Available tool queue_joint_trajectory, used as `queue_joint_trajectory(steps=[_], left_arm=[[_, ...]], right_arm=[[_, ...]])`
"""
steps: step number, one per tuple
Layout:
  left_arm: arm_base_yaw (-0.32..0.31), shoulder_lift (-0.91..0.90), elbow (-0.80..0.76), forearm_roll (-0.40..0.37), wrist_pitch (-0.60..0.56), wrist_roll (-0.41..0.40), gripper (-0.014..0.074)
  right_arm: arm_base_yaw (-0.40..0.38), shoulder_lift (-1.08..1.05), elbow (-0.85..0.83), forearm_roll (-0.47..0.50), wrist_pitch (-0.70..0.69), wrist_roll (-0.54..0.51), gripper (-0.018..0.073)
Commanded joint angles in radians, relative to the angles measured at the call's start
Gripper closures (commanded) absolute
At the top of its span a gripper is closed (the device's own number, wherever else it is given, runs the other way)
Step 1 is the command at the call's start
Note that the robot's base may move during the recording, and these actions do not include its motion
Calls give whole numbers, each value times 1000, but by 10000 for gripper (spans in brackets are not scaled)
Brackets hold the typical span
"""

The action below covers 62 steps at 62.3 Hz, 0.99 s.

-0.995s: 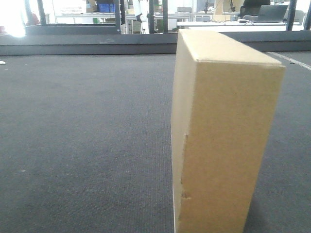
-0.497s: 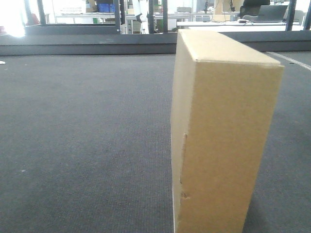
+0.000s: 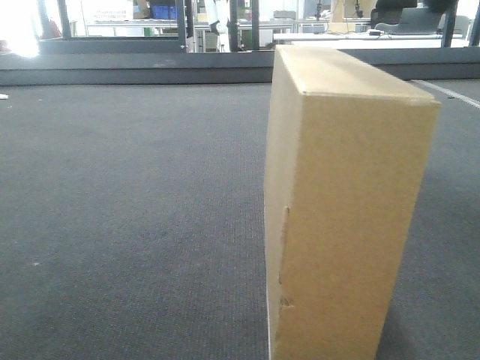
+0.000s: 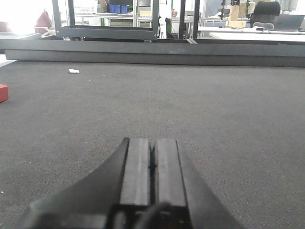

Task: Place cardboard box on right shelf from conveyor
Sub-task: 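Lower the right gripper and close it on the cardboard box top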

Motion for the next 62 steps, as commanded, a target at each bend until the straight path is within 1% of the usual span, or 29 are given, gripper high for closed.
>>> queue_joint_trajectory(steps=[1,11,26,62], left_arm=[[-1,-6,6,-5,-87,0,713],[-1,-6,6,-5,-87,0,713],[-1,-6,6,-5,-87,0,713],[-1,-6,6,-5,-87,0,712]], right_arm=[[23,-6,-49,-23,-34,3,-64],[52,15,-50,-23,-29,51,-64],[79,40,-50,-20,-2,89,-64],[91,78,-50,-16,11,131,-64]])
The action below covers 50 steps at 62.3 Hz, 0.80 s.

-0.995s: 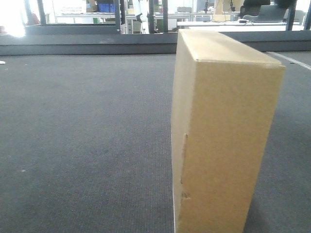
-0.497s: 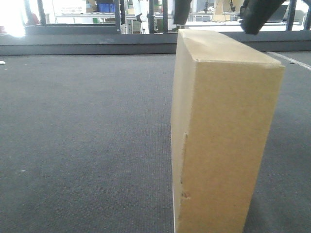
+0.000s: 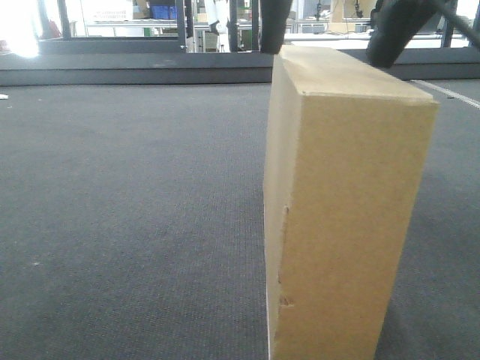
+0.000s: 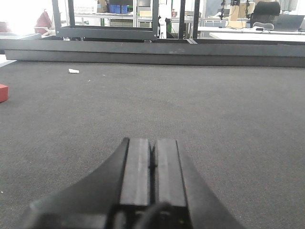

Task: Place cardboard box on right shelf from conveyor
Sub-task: 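Lower the right gripper and close it on the cardboard box top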

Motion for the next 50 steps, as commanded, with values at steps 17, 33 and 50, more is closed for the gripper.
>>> queue_joint_trajectory(steps=[17,33,50], left_arm=[[-1,-6,6,-5,-87,0,713],[-1,-6,6,-5,-87,0,712],[-1,-6,6,-5,-87,0,713]], right_arm=[[15,15,-36,12,15,26,-64],[23,28,-36,25,55,46,-64],[23,28,-36,25,54,50,-64]])
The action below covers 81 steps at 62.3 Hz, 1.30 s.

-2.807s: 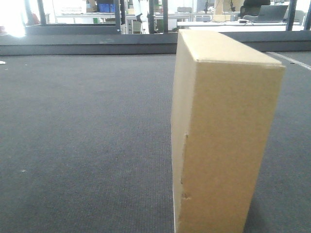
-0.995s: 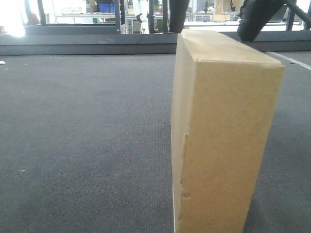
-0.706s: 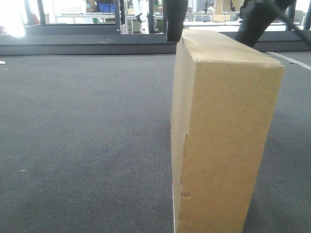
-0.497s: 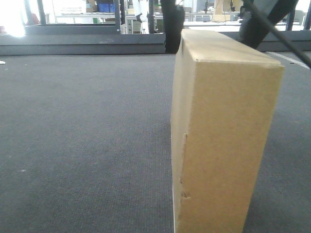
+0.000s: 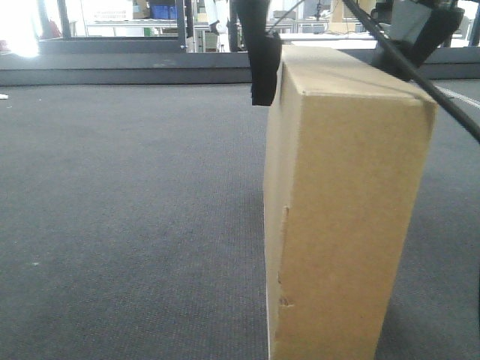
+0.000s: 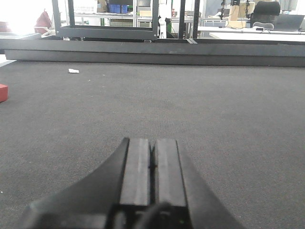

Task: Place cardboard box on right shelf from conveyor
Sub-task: 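Lower the right gripper and close it on the cardboard box top, then lift the cardboard box off the conveyor with the right gripper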

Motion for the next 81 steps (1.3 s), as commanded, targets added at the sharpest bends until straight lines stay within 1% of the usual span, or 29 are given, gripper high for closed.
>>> queue_joint_trajectory(steps=[1,5,8,11,12,17,18,19,20,23,26,35,44,52,62,69,73,81], left_arm=[[-1,-6,6,-5,-87,0,713],[-1,-6,6,-5,-87,0,713],[-1,-6,6,-5,-87,0,713],[-1,-6,6,-5,-87,0,713],[-1,-6,6,-5,-87,0,713],[-1,-6,6,-5,-87,0,713],[-1,-6,6,-5,-87,0,713],[-1,-6,6,-5,-87,0,712],[-1,-6,6,-5,-87,0,713],[-1,-6,6,-5,-87,0,713],[-1,-6,6,-5,-87,0,713],[-1,-6,6,-5,-87,0,713],[-1,-6,6,-5,-87,0,713],[-1,-6,6,-5,-87,0,713],[-1,-6,6,-5,-87,0,713],[-1,-6,6,-5,-87,0,713],[-1,-6,6,-5,-87,0,713],[-1,-6,6,-5,-87,0,713]], right_arm=[[0,-39,-36,-10,-12,3,-64],[0,-39,-36,-10,-11,3,-41],[0,-39,-36,-10,-7,3,20],[0,-40,-36,-10,-2,2,151],[0,-40,-36,-10,0,2,228],[0,-48,-36,-6,4,2,531],[0,-51,-36,-5,2,3,536],[0,-54,-36,-4,0,2,498],[0,-57,-36,-4,-1,2,479],[-1,-71,-36,-4,-3,-5,449],[-2,-84,-36,-4,-4,-19,452],[-27,-136,-36,-4,-4,-116,475],[-89,-198,-18,-2,-27,-253,484],[-154,-288,62,21,-133,-397,484],[-295,-435,238,100,-300,-579,484],[-420,-529,350,149,-397,-697,484],[-509,-589,406,178,-468,-780,484],[-636,-689,502,188,-615,-914,484]])
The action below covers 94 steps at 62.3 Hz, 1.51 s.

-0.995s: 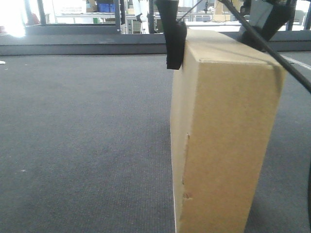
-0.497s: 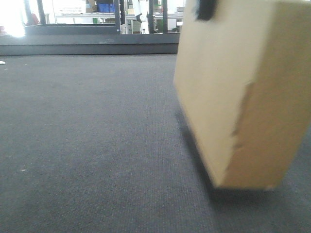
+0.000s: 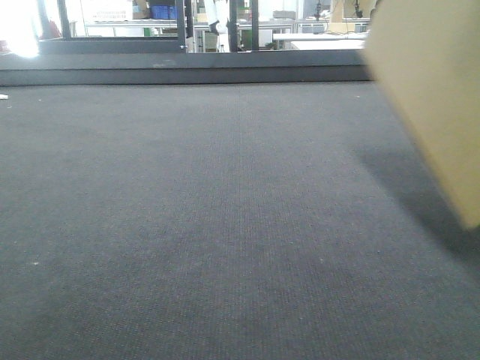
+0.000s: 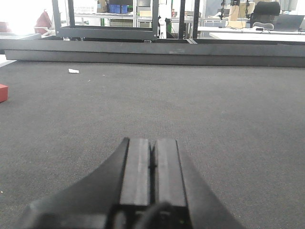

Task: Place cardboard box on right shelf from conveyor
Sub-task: 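Lift the cardboard box off the conveyor with the right gripper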

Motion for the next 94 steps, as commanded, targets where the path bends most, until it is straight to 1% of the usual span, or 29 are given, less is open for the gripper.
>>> queue_joint_trajectory(steps=[1,5,10,19,28,41,52,94], left_arm=[[-1,-6,6,-5,-87,0,713],[-1,-6,6,-5,-87,0,713],[-1,-6,6,-5,-87,0,712],[-1,-6,6,-5,-87,0,713],[-1,-6,6,-5,-87,0,713],[-1,-6,6,-5,-87,0,712],[-1,-6,6,-5,-87,0,713],[-1,-6,6,-5,-87,0,713]], right_arm=[[-78,-87,29,21,-195,-114,484],[-113,-137,75,21,-258,-140,484],[-140,-191,126,22,-345,-138,484],[-142,-321,225,22,-460,-137,484],[-142,-469,326,19,-522,-137,484],[-142,-684,436,18,-516,-137,484],[-142,-804,453,18,-480,-137,484],[-142,-824,453,18,-475,-137,484]])
